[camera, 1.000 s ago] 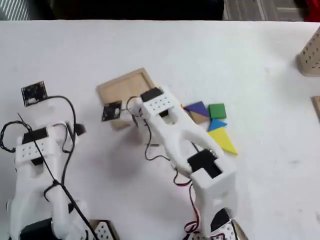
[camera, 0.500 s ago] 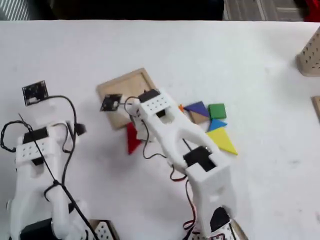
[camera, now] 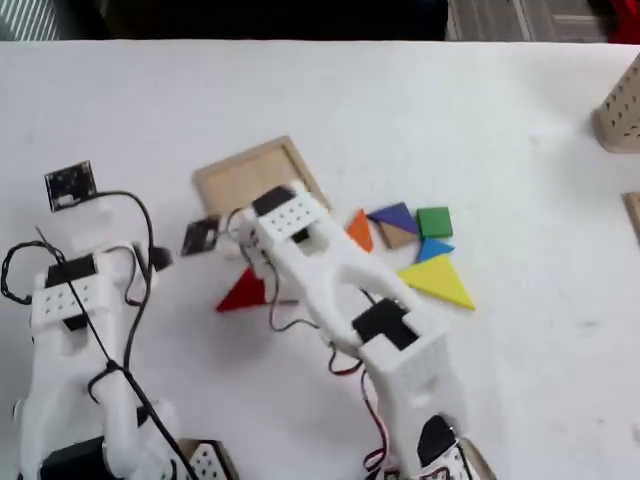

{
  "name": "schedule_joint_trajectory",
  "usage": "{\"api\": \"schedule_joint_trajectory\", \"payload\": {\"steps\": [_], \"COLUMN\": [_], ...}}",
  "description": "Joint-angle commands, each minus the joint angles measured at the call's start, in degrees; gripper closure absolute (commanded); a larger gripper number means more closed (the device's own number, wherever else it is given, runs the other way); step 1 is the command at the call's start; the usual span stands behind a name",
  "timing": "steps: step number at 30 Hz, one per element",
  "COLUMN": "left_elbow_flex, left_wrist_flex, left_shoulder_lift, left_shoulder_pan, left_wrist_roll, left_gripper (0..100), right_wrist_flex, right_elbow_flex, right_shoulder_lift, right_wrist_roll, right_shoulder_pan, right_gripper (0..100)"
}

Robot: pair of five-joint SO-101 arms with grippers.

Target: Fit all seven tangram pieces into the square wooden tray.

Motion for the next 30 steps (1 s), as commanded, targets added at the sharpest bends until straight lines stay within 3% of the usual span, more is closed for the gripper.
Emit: {"api": "schedule_joint_trajectory", "payload": {"steps": [1, 9, 16, 23, 30], "left_elbow_flex": [-1.7, -1.3, -1.3, -1.3, -1.3], "left_wrist_flex": [-1.3, -2.5, -2.5, -2.5, -2.5], "left_shoulder_lift": [-0.1, -0.1, -0.1, 0.0, 0.0], "left_shoulder_pan": [0.6, 0.6, 0.6, 0.6, 0.6], "left_wrist_roll": [-0.4, -0.4, -0.4, -0.4, -0.4], "left_gripper": [71, 71, 71, 71, 71], "right_wrist_flex": [-0.5, -15.4, -21.5, -27.1, -31.0], "right_elbow_flex": [4.7, 23.2, 33.4, 33.5, 30.3], "right_shoulder_lift": [-2.3, -24.1, -35.6, -34.7, -23.8], "right_wrist_roll": [-2.1, -15.0, -26.9, -27.7, -22.2], "right_shoulder_pan": [-2.7, -2.3, -3.5, -9.7, -8.4], "right_gripper": [95.0, 94.1, 69.7, 72.4, 72.5]}}
